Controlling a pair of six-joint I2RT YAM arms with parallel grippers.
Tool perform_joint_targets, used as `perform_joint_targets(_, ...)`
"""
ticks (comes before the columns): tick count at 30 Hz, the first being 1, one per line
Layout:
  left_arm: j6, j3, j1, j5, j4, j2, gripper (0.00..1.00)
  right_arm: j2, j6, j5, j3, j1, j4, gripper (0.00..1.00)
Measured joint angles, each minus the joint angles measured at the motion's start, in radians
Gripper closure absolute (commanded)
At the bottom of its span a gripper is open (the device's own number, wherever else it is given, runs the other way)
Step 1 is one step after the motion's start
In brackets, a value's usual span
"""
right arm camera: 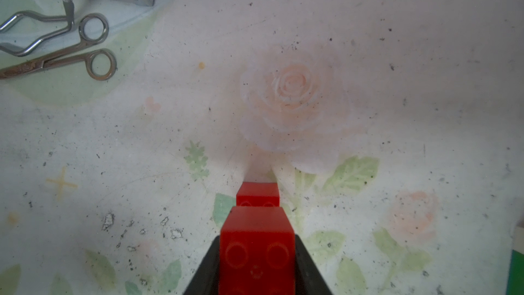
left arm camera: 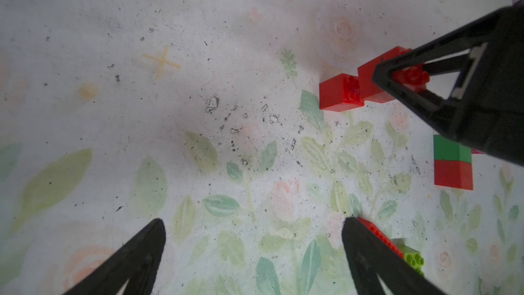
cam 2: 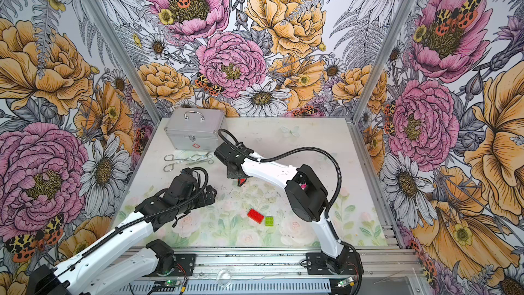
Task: Assemble the letter r with lego
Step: Assemble the lego brick with the lego brick.
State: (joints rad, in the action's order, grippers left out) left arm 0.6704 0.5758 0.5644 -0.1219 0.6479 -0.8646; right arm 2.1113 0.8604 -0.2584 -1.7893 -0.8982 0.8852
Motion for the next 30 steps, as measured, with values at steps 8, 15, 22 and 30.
perform_joint_targets(8,0.000,0.000,0.000,0.004,-0.002,0.000,0.01,0.000,0.021,0.000,0.002,-0.004,0.000,0.74)
perform_joint_targets(15,0.000,-0.002,0.000,0.008,-0.003,0.000,0.01,0.000,0.023,0.000,0.002,-0.004,0.000,0.74)
perform_joint_targets(22,0.000,-0.002,0.000,0.008,-0.010,0.000,0.01,0.000,0.031,0.000,0.002,-0.004,0.000,0.74)
perform_joint_targets(30,0.000,-0.003,0.000,0.009,-0.010,0.000,0.01,0.002,0.038,0.000,0.008,-0.004,0.000,0.74)
